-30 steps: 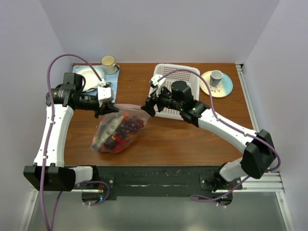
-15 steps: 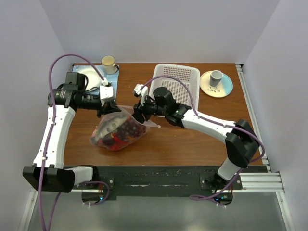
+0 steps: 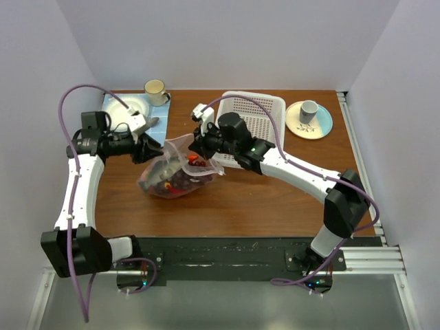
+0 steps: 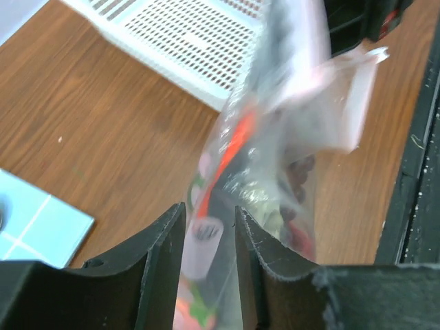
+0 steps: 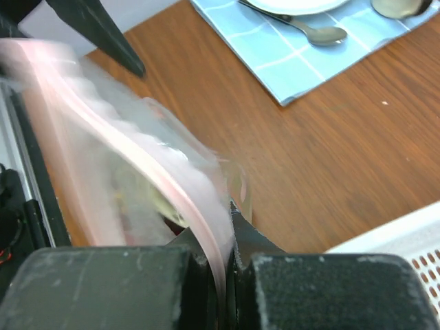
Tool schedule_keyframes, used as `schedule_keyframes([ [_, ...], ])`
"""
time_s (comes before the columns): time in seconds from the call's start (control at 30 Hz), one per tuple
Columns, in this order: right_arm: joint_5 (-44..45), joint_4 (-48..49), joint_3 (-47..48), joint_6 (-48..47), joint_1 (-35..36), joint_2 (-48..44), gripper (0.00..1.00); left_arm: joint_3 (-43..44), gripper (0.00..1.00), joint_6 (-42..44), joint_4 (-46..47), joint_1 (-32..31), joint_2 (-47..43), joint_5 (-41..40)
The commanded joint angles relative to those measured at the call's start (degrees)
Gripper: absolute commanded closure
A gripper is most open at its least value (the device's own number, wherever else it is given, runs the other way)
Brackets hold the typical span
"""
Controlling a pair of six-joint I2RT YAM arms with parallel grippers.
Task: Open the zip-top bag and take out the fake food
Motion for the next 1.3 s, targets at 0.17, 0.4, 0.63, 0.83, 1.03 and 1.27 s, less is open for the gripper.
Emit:
schedule_keyframes([
  [0.17,-0.06,0.51,-3.31,4.89,1.51,-3.11,1.00,2.13,0.36,27.75,-28.32,4.82,7.08,15.66],
  [0.4,-0.06,-1.33,-0.67,4.62,7.58,-1.27,1.00,16.99,0.28,14.34,-23.63,6.85,3.58,19.19],
  [0.63,-0.06,-1.51,1.61,4.45,9.69,-0.12,1.00,11.74,0.24,-15.47,4.34,6.93,-6.78,21.57],
  [0.83,4.32,-1.68,3.10,2.61,9.78,-1.00,1.00,8.49,0.26,2.09,-11.91,9.11,-1.45,13.76],
  [1.03,10.58,-3.18,1.71,1.37,9.43,-3.28,1.00,8.90,0.24,22.59,-28.00,20.03,15.93,17.88],
  [1.27,1.09,0.34,-3.04,2.87,9.60,-3.73,1.00,3.12,0.04,28.01,-27.56,16.16,19.48,15.34],
])
